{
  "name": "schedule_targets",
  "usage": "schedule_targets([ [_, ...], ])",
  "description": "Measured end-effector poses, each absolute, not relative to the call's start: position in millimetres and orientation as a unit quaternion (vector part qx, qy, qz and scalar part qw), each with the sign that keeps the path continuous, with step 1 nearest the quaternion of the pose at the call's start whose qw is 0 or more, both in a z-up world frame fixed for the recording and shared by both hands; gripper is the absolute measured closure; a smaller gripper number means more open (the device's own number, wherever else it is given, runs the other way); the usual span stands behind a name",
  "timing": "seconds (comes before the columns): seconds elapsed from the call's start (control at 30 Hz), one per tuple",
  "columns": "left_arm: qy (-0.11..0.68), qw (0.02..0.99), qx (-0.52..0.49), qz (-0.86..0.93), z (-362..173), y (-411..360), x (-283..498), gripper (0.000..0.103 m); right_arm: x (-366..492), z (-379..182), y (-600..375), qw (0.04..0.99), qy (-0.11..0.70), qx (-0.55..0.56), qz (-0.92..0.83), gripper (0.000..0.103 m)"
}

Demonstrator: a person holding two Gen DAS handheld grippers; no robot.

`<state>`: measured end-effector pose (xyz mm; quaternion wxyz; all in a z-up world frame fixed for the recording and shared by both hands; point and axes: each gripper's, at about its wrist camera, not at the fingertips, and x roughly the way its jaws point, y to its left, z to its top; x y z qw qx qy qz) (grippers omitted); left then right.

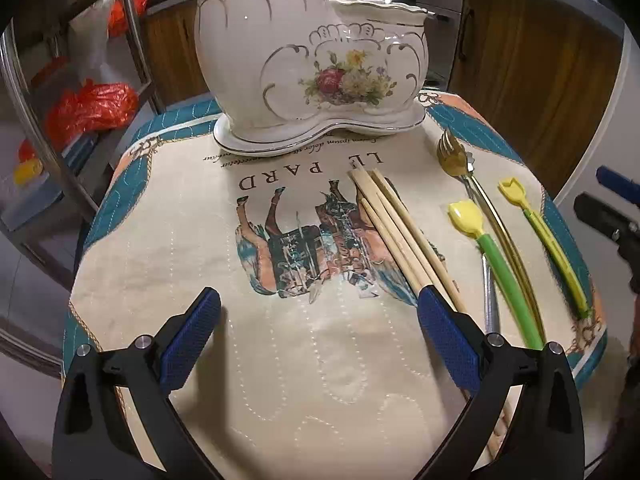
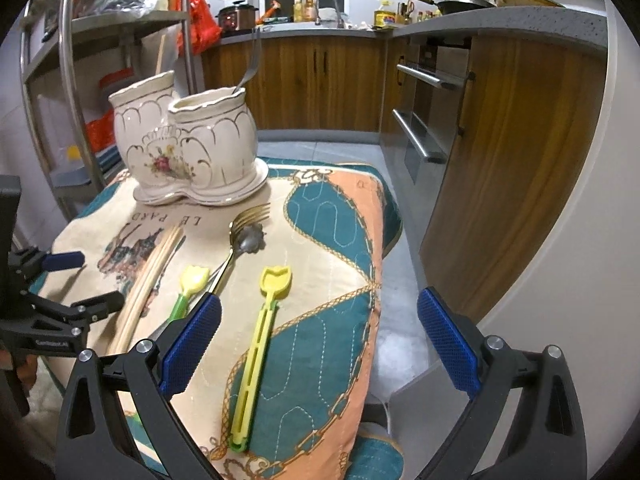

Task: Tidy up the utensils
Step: 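Move both open tools back over the utensils on the cloth, then grasp a chopstick with the left tool while the right grasps the yellow utensil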

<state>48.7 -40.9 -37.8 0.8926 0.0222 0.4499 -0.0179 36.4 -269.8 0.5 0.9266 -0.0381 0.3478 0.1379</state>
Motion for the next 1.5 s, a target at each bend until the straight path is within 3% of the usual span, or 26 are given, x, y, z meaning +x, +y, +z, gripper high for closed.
schedule_targets([
  [0.43, 0.453, 0.891, 0.023, -0.01, -40, -47, 52, 0.006, 35, -6, -267, 0.922, 0.355, -0.038, 0.151, 0.005],
  [0.6, 0.453, 0.89, 0.024, -0.042, -37, -49, 51, 0.03, 32, -7, -265, 0.917, 0.359, -0.04, 0.168, 0.008],
  [0.7, 0.458, 0.886, 0.025, -0.064, -35, -56, 50, 0.048, 33, -11, -261, 0.909, 0.374, -0.045, 0.179, 0.028],
  [0.93, 0.462, 0.882, 0.049, -0.08, -36, -69, 46, 0.05, 37, -24, -252, 0.89, 0.41, -0.045, 0.194, 0.064],
  [1.03, 0.458, 0.883, 0.054, -0.089, -35, -66, 48, 0.071, 37, -27, -248, 0.885, 0.417, -0.047, 0.202, 0.076],
  [1.07, 0.461, 0.881, 0.053, -0.097, -34, -64, 51, 0.083, 37, -28, -246, 0.884, 0.418, -0.05, 0.204, 0.08],
  [1.27, 0.474, 0.87, 0.058, -0.124, -33, -53, 66, 0.098, 39, -28, -240, 0.882, 0.418, -0.058, 0.209, 0.092],
  [1.5, 0.489, 0.851, 0.121, -0.146, -31, -44, 66, 0.098, 45, -26, -239, 0.874, 0.432, -0.075, 0.211, 0.092],
])
